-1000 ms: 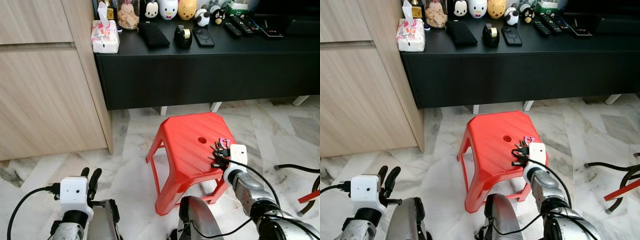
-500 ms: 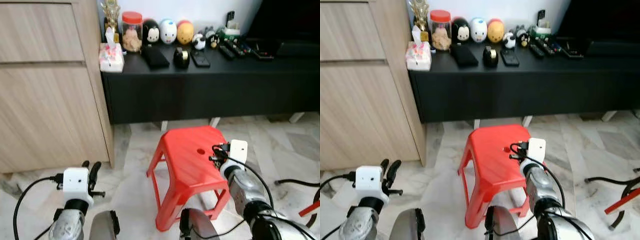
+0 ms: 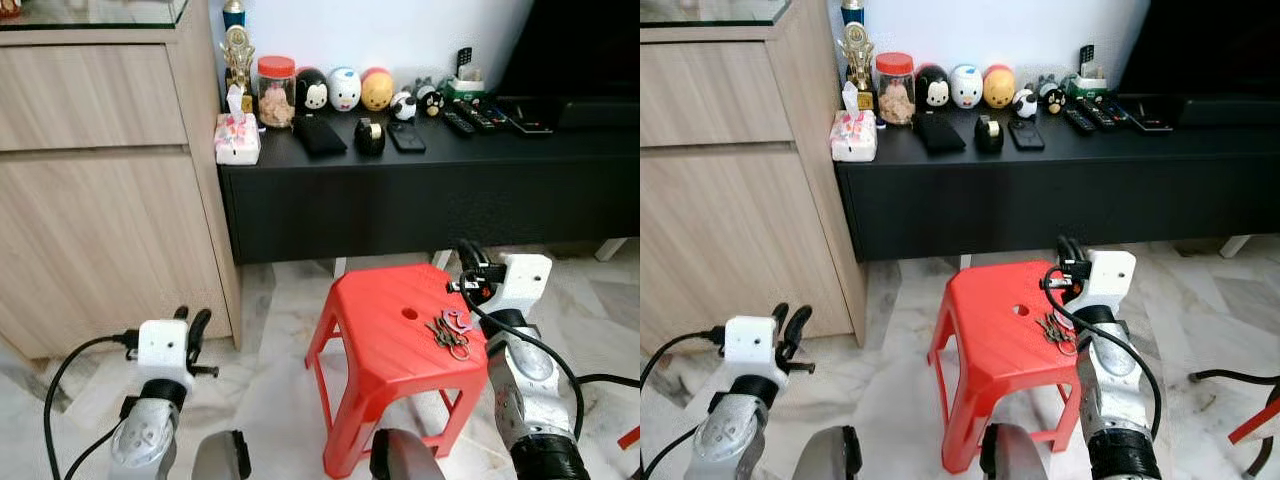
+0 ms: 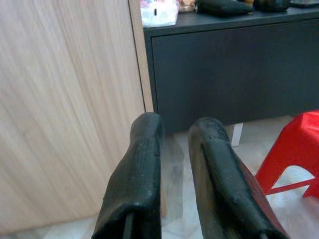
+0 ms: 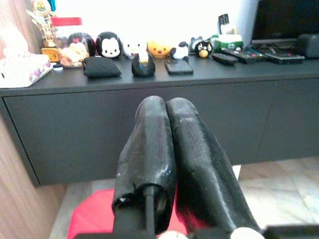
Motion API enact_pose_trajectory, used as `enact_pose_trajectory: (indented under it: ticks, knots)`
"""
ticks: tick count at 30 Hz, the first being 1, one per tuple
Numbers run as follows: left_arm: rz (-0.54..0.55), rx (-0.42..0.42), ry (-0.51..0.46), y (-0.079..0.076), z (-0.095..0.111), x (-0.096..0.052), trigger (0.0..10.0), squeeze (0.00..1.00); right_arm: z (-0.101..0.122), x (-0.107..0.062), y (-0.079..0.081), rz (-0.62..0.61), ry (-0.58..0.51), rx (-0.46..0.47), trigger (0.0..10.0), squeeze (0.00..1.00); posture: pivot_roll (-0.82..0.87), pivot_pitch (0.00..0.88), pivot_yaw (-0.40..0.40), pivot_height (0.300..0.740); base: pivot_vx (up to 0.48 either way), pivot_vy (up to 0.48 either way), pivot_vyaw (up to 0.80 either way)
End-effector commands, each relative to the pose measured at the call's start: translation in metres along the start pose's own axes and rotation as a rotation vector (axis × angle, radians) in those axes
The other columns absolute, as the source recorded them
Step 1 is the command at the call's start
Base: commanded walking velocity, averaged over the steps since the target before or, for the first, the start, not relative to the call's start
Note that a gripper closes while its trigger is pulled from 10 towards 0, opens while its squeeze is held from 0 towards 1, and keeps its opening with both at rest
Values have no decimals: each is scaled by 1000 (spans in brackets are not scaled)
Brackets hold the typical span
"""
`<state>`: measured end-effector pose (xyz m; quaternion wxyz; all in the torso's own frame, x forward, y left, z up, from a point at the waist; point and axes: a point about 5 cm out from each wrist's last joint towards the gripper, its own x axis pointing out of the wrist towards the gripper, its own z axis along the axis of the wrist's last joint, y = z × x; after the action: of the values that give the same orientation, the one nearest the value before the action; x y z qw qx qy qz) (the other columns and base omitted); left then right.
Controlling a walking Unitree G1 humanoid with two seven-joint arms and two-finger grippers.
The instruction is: Hang keys on a hook
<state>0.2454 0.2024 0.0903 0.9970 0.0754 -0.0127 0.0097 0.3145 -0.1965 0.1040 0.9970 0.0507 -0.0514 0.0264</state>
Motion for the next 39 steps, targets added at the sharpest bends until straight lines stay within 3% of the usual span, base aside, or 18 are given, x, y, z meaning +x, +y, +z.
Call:
enact_pose_trajectory:
  ticks: [1,15,27,39]
  knots:
    - [-22,3,3,-3,-2,0,10000,0,0,-5,-5,-49,-6,21,10000,0,33,0,-59,591,0,0,0]
    - [-41,2,-5,-4,-3,-2,10000,0,8,-23,2,-54,13,60,10000,0,48,0,-57,657,0,0,0]
    - [-48,-3,-27,-7,1,2,10000,0,23,-19,1,-60,6,56,10000,0,50,0,-67,722,0,0,0]
    - [-32,-14,-49,-5,5,1,10000,0,25,-18,4,-31,44,55,10000,0,55,0,-85,722,0,0,0]
